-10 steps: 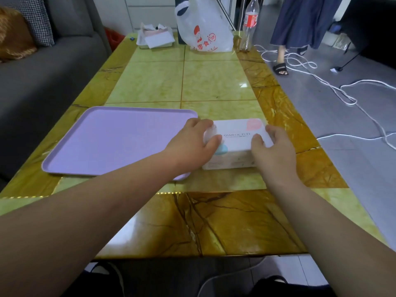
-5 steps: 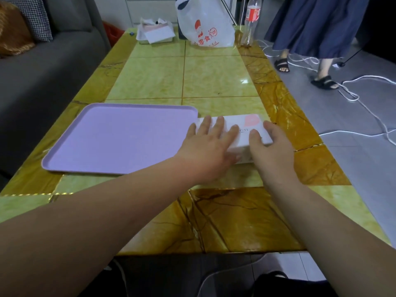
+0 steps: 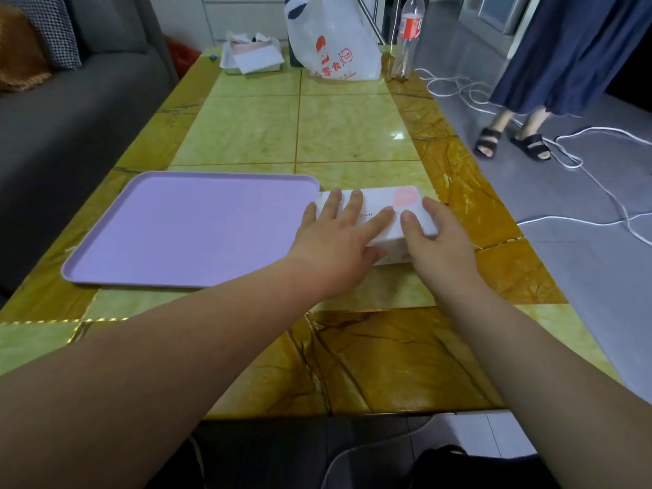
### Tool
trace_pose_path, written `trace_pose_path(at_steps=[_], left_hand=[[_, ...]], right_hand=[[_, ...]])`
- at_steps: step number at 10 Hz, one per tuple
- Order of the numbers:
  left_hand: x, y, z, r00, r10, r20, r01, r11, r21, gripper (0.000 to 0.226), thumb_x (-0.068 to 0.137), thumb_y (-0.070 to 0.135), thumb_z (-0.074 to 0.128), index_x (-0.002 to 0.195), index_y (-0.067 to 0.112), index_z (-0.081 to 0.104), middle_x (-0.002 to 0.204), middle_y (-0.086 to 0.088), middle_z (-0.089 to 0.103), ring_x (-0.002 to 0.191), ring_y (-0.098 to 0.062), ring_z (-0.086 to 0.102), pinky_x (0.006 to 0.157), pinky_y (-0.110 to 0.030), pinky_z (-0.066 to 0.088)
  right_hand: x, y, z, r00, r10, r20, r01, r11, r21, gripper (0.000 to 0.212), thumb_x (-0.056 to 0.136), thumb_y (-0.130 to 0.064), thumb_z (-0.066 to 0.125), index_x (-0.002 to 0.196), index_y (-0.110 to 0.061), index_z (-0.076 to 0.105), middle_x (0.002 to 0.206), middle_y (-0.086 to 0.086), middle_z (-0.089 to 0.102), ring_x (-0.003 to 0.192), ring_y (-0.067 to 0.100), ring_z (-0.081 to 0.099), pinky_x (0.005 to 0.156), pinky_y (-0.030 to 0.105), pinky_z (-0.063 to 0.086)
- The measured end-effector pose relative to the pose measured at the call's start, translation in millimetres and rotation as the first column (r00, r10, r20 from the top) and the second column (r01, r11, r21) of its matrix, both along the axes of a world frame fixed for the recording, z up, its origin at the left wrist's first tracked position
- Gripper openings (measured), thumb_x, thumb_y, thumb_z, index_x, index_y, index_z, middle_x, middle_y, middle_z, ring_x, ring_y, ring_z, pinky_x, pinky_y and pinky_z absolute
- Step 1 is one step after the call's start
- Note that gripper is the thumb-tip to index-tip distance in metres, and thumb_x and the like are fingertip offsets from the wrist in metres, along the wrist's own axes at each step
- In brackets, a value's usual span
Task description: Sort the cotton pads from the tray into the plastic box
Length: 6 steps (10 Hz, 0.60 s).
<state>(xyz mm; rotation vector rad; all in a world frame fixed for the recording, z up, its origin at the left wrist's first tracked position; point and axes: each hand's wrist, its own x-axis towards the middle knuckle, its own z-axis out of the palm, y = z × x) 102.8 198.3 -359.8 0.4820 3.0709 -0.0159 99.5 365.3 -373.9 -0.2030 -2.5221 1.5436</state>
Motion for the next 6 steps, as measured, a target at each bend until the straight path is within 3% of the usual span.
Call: trace_pose_path(at_steps=[1, 3, 4, 6], left_hand=[[6.4, -4.9, -1.1, 1.0, -0.001, -0.014, 0.002, 0.999, 0.046, 0.072, 0.102, 0.062, 0.033, 0.161, 0.038, 0.0, 0.172, -0.005, -0.005, 0.158, -0.032, -0.006, 0.124, -0.059, 0.008], [27.6, -37.0, 13.7, 0.994, 0.037, -0.103, -0.021, 0.988, 0.156, 0.076, 0.101, 0.06, 0.039, 0.163, 0.027, 0.009, 0.172, -0.004, -0.002, 0.159, -0.026, -0.004, 0.127, -0.051, 0.008], [34.7, -54.6, 16.9, 0.993, 0.065, -0.095, -0.05, 0.987, 0.155, 0.073, 0.102, 0.056, 0.043, 0.162, 0.028, 0.013, 0.173, -0.004, 0.001, 0.159, -0.026, -0.001, 0.127, -0.05, 0.009], [43.0, -85.8, 7.4, 0.985, 0.082, -0.154, -0.052, 0.98, 0.19, 0.068, 0.099, 0.047, 0.053, 0.159, 0.025, 0.03, 0.17, -0.007, 0.02, 0.156, -0.029, 0.018, 0.123, -0.048, 0.022]], right_hand=[[3.4, -0.3, 1.8, 1.0, 0.007, -0.02, -0.005, 0.995, 0.101, 0.06, 0.101, -0.045, 0.055, 0.154, -0.02, 0.042, 0.162, -0.001, 0.035, 0.148, 0.017, 0.034, 0.116, 0.031, 0.032], [18.1, -13.9, 16.0, 0.988, 0.091, -0.122, -0.055, 0.961, 0.271, 0.049, 0.1, -0.035, 0.059, 0.146, -0.019, 0.053, 0.166, 0.003, 0.028, 0.153, 0.016, 0.024, 0.12, 0.028, 0.022], [24.9, -31.5, 24.6, 0.973, 0.152, -0.175, -0.095, 0.95, 0.299, 0.043, 0.098, -0.032, 0.062, 0.139, -0.02, 0.059, 0.165, 0.003, 0.031, 0.152, 0.018, 0.027, 0.124, 0.036, 0.024], [32.4, -73.2, 30.6, 0.944, 0.244, -0.223, -0.18, 0.945, 0.272, 0.034, 0.097, -0.029, 0.062, 0.129, -0.019, 0.066, 0.156, 0.001, 0.046, 0.147, 0.015, 0.036, 0.121, 0.033, 0.028]])
